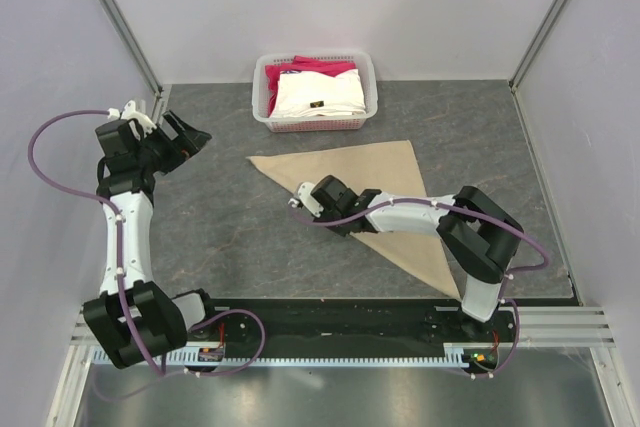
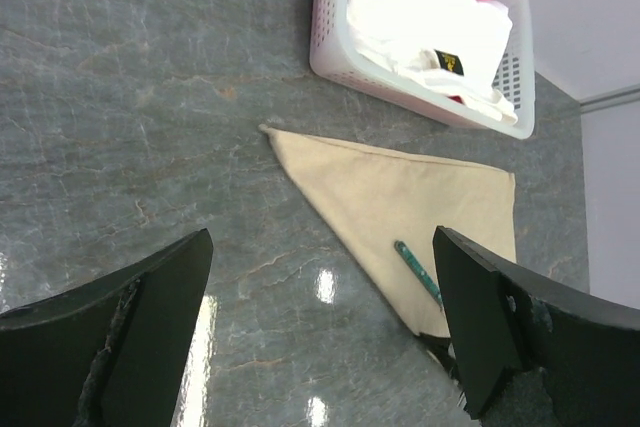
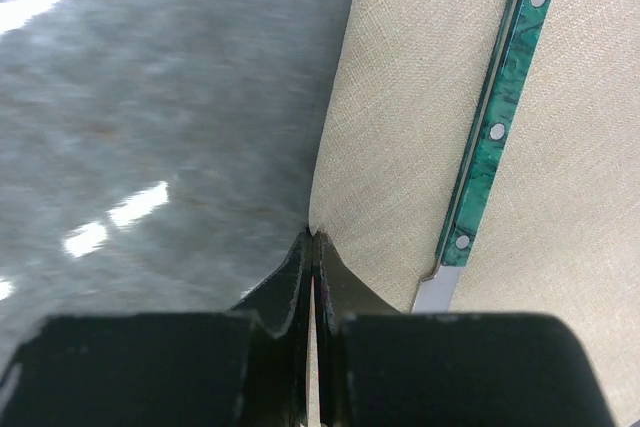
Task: Fold the napkin, place the utensils inside, and roll it up
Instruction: Move the napkin to the centre of the board
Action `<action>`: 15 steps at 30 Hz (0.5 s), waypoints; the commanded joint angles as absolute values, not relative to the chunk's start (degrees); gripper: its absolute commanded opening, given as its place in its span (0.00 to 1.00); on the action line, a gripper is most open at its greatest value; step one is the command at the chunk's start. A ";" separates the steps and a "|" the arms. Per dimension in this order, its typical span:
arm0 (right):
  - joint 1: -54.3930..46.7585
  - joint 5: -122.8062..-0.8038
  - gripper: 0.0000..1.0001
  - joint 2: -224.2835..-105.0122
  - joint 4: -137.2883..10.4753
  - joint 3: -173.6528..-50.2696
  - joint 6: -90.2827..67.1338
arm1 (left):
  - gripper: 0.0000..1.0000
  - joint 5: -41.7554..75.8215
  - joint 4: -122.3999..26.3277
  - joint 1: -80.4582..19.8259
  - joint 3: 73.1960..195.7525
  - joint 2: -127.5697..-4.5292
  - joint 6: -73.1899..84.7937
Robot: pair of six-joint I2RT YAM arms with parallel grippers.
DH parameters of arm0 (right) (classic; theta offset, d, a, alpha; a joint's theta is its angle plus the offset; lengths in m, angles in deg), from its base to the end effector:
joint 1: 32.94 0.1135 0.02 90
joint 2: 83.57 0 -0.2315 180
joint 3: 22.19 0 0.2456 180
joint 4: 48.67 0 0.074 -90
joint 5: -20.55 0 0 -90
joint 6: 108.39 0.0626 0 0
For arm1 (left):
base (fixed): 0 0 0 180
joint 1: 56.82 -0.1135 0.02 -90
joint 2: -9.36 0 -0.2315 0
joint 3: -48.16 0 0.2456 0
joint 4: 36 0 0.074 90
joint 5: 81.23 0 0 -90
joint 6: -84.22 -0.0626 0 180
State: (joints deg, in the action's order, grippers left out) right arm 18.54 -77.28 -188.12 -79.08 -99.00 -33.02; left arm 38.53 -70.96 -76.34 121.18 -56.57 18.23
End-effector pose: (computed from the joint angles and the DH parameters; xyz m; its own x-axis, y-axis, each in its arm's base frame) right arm 0.2354 0.2821 0.1077 -0.3274 -0.8131 -0.4814 -0.8403 0.4835 -0.2453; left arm 0.2769 0.0652 0.2952 -0.4527 -0.5353 -0.7131 -0.0665 0.8178 -0.5717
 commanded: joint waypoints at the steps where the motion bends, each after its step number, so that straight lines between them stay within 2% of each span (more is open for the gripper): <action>1: 23.21 -73.14 0.04 -187.10 -80.39 -96.45 -28.94 | 0.99 40.68 -66.76 -76.50 118.47 -58.75 22.51; 4: 24.88 -72.26 0.05 -186.66 -79.08 -95.74 -28.23 | 0.99 39.27 -65.61 -76.59 115.57 -59.20 23.75; 7: 25.50 -70.77 0.12 -185.35 -77.75 -95.57 -26.74 | 0.99 37.16 -62.98 -76.68 110.92 -58.94 26.63; 10: 25.50 -69.62 0.35 -182.55 -75.91 -95.39 -25.16 | 0.97 35.67 -59.21 -76.59 104.78 -59.46 30.95; 13: 25.50 -69.80 0.45 -178.77 -74.94 -95.39 -23.75 | 0.88 34.88 -53.41 -76.68 99.77 -61.21 35.69; 15: 25.42 -70.32 0.48 -175.44 -74.68 -95.39 -22.44 | 0.82 33.91 -50.33 -76.59 97.82 -62.70 37.89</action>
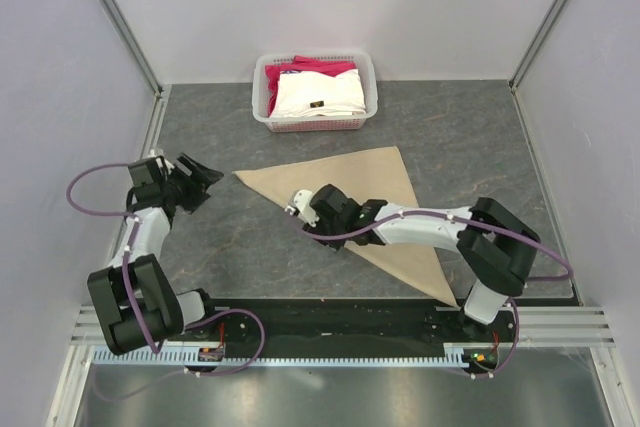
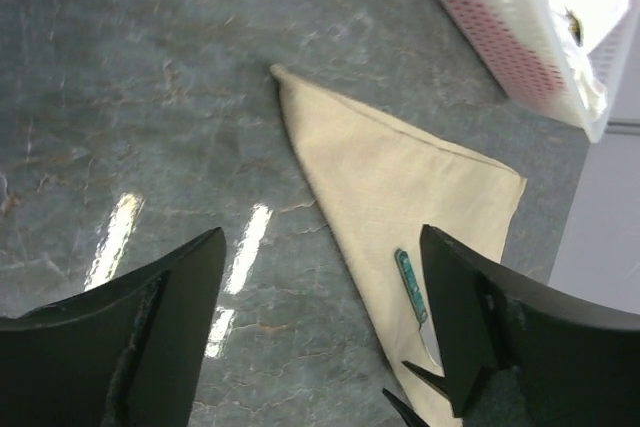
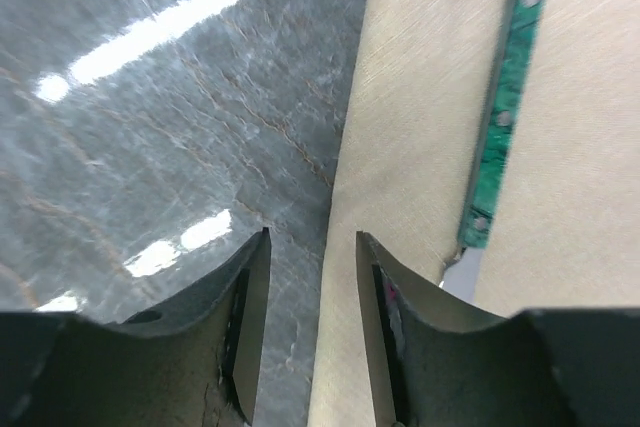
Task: Fold the napkin, place the utensils inside, and roll it up
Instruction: Move the napkin to the centre of the board, then fold the napkin
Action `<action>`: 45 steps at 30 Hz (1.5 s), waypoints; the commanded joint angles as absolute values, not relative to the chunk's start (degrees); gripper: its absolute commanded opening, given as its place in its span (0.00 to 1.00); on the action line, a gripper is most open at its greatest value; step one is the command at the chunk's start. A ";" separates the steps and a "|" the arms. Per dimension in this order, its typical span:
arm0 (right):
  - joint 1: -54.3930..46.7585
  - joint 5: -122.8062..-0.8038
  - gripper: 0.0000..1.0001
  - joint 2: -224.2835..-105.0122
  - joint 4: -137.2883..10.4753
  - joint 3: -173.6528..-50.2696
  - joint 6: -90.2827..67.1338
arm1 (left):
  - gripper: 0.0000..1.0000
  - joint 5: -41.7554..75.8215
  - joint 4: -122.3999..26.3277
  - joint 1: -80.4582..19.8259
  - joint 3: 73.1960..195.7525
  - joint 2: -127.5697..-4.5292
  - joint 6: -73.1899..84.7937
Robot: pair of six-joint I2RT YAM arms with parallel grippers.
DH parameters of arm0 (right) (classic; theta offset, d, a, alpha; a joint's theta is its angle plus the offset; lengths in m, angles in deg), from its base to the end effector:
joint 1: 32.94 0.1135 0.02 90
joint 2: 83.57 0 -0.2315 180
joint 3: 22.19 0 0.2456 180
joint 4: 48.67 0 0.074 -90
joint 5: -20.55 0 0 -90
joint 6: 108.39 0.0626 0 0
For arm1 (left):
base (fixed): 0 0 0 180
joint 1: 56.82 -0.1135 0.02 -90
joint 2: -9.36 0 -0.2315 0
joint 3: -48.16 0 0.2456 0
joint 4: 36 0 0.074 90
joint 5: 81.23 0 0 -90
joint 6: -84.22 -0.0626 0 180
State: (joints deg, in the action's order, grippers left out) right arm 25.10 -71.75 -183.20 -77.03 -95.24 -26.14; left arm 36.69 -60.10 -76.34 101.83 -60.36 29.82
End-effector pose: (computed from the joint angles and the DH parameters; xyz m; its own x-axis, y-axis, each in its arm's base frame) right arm 0.1910 0.3014 0.1201 -0.3167 -0.7621 -0.5648 -0.8863 0.4498 -0.1100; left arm 0.2686 0.0641 0.1794 -0.5186 -0.7296 -0.4457 -0.3196 0.6490 -0.6904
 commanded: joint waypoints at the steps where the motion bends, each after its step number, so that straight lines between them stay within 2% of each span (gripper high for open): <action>1: 25.50 -70.41 0.49 -174.37 -74.68 -95.30 -21.91 | 0.79 33.47 -48.49 -76.59 96.51 -64.37 38.25; 2: 25.50 -70.67 0.50 -173.23 -74.68 -94.87 -21.47 | 0.74 33.47 -47.51 -76.59 96.06 -65.60 38.60; 7: 24.98 -73.83 0.51 -166.89 -74.59 -93.11 -18.48 | 0.63 33.21 -42.68 -75.10 96.58 -72.01 39.57; 19: 16.28 -69.62 0.52 -163.55 -74.32 -91.43 -16.46 | 0.64 30.40 -39.07 -69.56 101.50 -83.19 39.84; 27: 14.69 -67.51 0.54 -163.02 -74.77 -92.05 -17.16 | 0.63 28.02 -37.75 -68.33 103.70 -88.20 40.28; 32: 14.34 -67.34 0.54 -163.20 -75.03 -92.14 -17.33 | 0.52 27.84 -36.70 -67.10 104.67 -91.89 40.36; 40: 13.73 -67.16 0.55 -163.72 -75.29 -92.75 -17.69 | 0.45 27.05 -36.08 -66.48 104.23 -93.38 40.10; 41: 13.73 -66.99 0.55 -164.07 -75.47 -92.84 -17.77 | 0.42 27.05 -35.99 -66.40 104.23 -93.65 40.01; 45: 13.73 -66.55 0.55 -164.25 -75.55 -93.19 -17.86 | 0.40 26.97 -35.90 -66.31 104.58 -93.91 39.75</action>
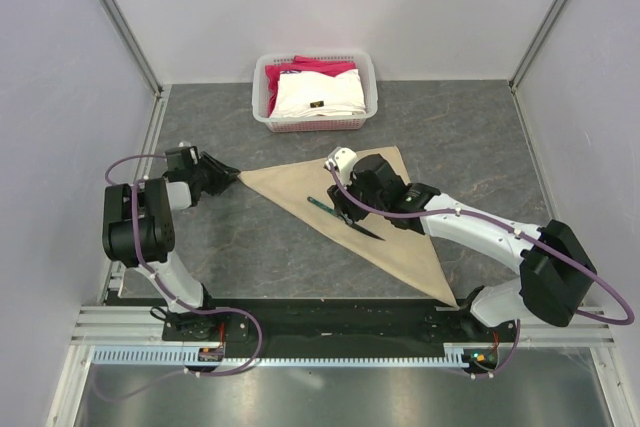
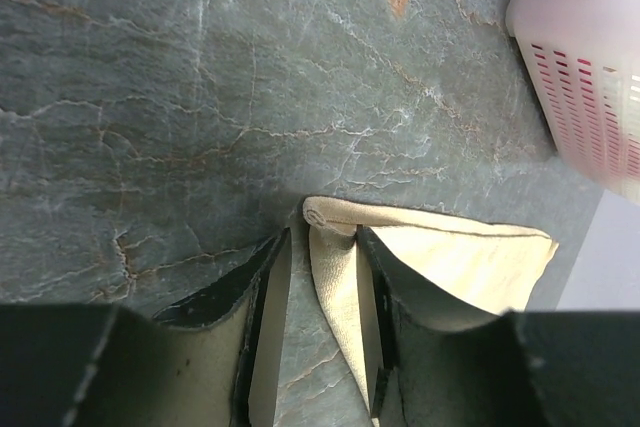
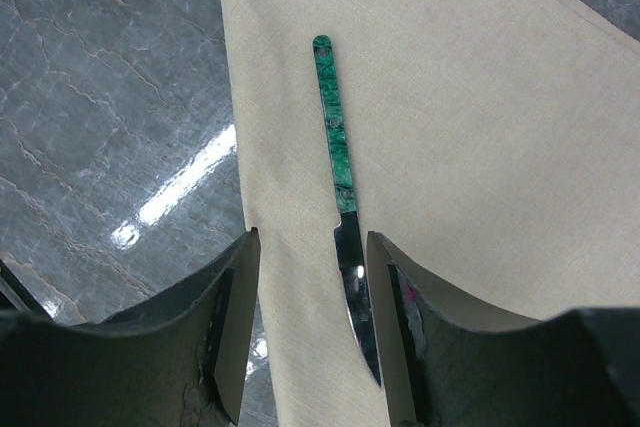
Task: Fold the napkin, place the utensils inside, and roll it up
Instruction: Fold the napkin
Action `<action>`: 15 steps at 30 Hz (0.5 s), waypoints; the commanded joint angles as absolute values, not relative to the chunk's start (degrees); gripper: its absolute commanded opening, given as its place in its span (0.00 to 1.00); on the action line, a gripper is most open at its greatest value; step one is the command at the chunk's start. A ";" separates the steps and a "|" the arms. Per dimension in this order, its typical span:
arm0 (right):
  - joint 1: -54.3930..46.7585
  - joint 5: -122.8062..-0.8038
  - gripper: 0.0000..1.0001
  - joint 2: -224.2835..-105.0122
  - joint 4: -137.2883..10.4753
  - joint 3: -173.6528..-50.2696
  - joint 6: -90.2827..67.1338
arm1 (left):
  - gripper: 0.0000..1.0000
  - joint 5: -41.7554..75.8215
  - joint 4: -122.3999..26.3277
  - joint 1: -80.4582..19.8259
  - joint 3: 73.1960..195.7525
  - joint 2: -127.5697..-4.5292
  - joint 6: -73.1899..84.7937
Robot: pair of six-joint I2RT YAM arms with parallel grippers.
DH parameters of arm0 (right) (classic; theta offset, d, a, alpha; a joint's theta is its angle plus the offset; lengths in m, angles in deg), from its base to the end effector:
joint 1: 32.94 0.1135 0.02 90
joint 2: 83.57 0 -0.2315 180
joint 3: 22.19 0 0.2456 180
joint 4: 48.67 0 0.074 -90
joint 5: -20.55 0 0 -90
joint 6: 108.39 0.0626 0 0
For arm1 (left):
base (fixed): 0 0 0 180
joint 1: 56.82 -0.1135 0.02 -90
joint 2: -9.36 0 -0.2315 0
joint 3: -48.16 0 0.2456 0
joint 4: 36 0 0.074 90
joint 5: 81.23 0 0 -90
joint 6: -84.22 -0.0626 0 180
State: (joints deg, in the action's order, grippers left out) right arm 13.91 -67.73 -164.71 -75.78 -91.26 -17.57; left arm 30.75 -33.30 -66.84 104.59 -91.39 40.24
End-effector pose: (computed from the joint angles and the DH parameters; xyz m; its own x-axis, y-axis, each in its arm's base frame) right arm 0.2246 0.2423 0.2046 -0.4427 -0.4513 -0.7748 -0.7389 0.6732 0.0301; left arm 0.3365 0.0357 0.0816 -0.5363 -0.7724 -0.3402 -0.3914 0.5848 -0.7106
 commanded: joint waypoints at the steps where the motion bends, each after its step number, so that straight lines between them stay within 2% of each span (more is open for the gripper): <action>1: 13.73 -66.63 0.55 -164.25 -75.56 -93.19 -17.86 | 0.39 26.97 -35.99 -66.22 104.75 -94.00 39.75; 15: 13.55 -66.11 0.56 -165.13 -76.17 -93.28 -17.86 | 0.25 26.44 -40.91 -66.04 109.24 -97.08 38.96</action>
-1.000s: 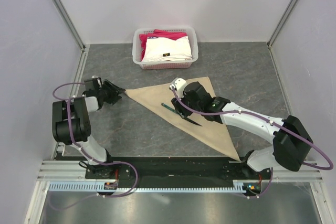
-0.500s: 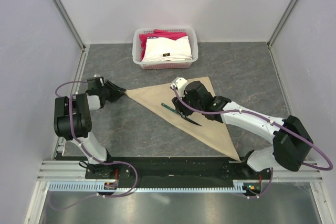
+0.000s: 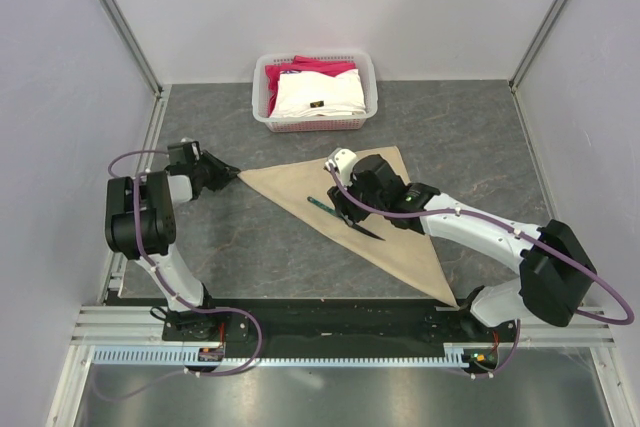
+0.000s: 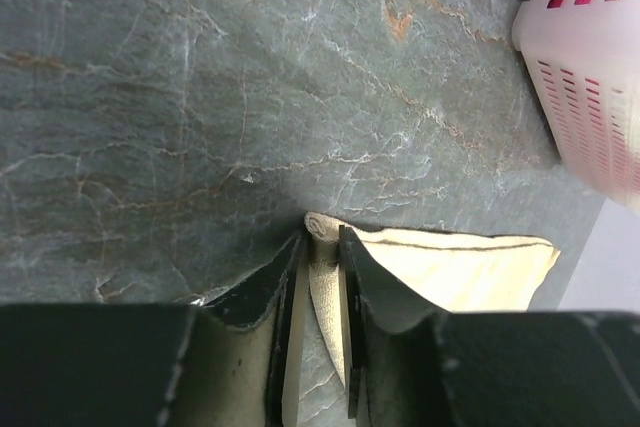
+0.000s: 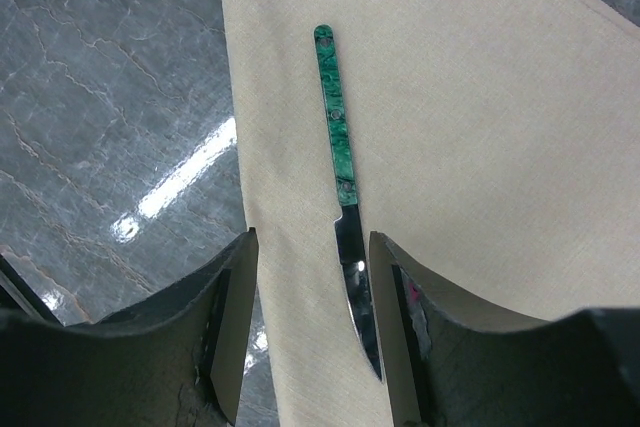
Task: Fold the napkin, place the utensils inside, and roll it up
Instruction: Fold the napkin
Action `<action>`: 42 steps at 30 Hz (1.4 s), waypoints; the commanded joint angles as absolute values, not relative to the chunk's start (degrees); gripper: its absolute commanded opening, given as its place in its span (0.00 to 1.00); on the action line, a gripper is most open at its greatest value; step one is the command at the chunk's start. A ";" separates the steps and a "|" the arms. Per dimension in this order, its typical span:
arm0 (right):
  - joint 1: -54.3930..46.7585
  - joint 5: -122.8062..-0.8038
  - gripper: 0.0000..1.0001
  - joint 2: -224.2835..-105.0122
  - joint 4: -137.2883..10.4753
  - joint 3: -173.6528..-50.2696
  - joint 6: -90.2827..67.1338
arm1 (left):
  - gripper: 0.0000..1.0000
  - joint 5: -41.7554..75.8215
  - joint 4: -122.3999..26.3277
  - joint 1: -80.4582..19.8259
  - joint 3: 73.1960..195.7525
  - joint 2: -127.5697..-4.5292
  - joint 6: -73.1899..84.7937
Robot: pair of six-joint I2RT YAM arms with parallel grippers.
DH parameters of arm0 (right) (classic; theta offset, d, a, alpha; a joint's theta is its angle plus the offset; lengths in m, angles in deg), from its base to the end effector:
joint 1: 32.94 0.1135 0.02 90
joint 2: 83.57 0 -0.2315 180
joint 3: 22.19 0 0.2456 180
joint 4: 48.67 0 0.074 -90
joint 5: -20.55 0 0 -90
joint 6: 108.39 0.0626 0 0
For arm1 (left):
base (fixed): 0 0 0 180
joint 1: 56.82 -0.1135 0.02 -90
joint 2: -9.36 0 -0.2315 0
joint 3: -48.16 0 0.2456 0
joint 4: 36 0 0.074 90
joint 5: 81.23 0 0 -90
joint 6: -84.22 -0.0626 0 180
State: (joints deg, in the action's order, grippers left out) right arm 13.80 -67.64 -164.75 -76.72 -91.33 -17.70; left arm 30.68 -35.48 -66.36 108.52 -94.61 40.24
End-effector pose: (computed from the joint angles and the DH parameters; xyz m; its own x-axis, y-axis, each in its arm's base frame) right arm 0.2242 0.2411 0.2031 -0.4503 -0.4609 -0.7647 -0.7391 0.6730 0.0296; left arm 0.3492 0.0350 0.0785 -0.5506 -0.7695 -0.3237 -0.4049 0.5852 -0.7025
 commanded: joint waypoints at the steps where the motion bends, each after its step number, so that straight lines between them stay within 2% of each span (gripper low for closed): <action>1: 13.55 -65.50 0.56 -165.74 -76.08 -93.19 -17.69 | 0.23 26.44 -41.26 -65.96 109.41 -97.17 38.70; 2: 13.55 -65.23 0.57 -165.92 -76.00 -93.19 -17.60 | 0.22 26.44 -41.44 -65.96 109.50 -97.25 38.61; 4: 13.55 -64.53 0.57 -166.79 -75.65 -93.02 -17.42 | 0.11 26.88 -41.79 -65.96 109.94 -97.43 38.17; 7: 13.46 -64.08 0.57 -167.41 -75.29 -92.75 -17.07 | 0.02 27.49 -41.79 -65.87 110.38 -97.78 37.38; 14: 13.11 -65.92 0.57 -167.42 -75.03 -91.87 -15.14 | 0.02 29.68 -38.38 -64.99 109.33 -95.42 34.83; 21: 10.21 -75.93 0.57 -166.27 -75.03 -90.91 -8.64 | 0.02 31.53 -34.50 -61.48 105.73 -87.07 34.56; 32: 7.75 -81.48 0.58 -163.81 -74.85 -90.38 -3.36 | 0.02 33.03 -29.75 -46.19 101.42 -80.56 37.46; 42: 7.75 -83.95 0.59 -160.91 -74.85 -88.89 -1.16 | 0.02 31.10 -21.58 -31.61 101.24 -85.91 44.93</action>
